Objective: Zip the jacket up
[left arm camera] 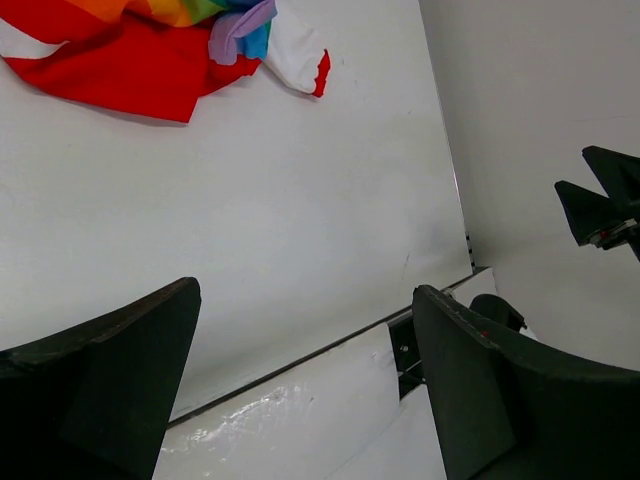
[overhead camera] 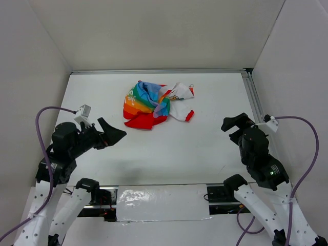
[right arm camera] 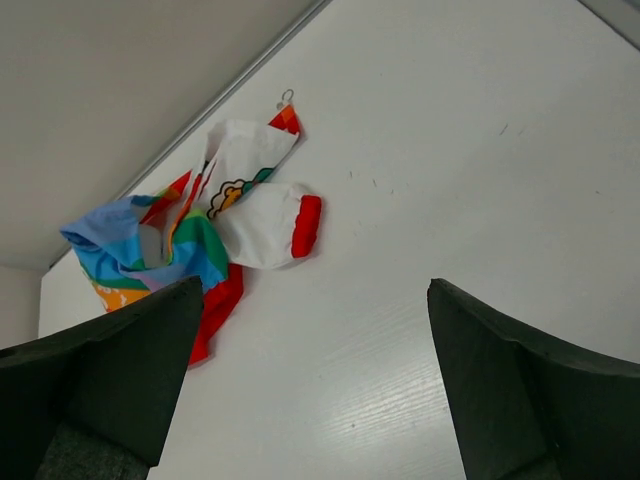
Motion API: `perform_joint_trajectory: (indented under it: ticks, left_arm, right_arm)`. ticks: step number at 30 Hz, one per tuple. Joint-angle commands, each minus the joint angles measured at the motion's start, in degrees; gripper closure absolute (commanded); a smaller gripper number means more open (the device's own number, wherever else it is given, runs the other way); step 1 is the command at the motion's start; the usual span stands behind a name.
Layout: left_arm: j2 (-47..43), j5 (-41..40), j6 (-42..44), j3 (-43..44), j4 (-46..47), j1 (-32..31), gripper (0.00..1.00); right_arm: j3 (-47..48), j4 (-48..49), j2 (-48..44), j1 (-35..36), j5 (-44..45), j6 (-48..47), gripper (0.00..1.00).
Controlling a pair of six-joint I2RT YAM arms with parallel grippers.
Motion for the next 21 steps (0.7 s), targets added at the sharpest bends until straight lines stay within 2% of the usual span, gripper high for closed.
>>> perform_joint_trajectory:
  ticks: [1, 7, 12, 15, 17, 21]
  left_arm:
    - [2.3, 2.4, 0.7, -1.2, 3.2, -0.3, 0.01]
    - [7.0, 6.3, 0.2, -4.1, 7.5, -0.4, 0.01]
    - [10.9, 7.9, 0.3, -8.3, 13.1, -0.3, 0.01]
    - [14.8, 8.0, 0.3, -10.6, 17.1, -0.3, 0.01]
    - [19.6, 8.5, 1.8, -12.4, 19.7, -0.3, 0.01]
    - [30.7, 3.8, 2.4, -10.0, 21.5, -0.4, 0.01]
  right_arm:
    - [-0.4, -0.6, -0.9, -0.1, -1.3, -2.2, 0.0]
    - [-1.5, 0.8, -0.5, -0.1, -3.5, -1.4, 0.0]
    - [-2.7, 6.2, 3.4, 0.1, -9.6, -4.1, 0.0]
    - [-1.4, 11.6, 12.8, 1.8, -13.7, -5.0, 0.0]
    - [3.4, 13.8, 22.8, 3.6, -14.2, -6.0, 0.0]
    - [13.1, 18.2, 40.7, 4.7, -19.9, -10.0, 0.0]
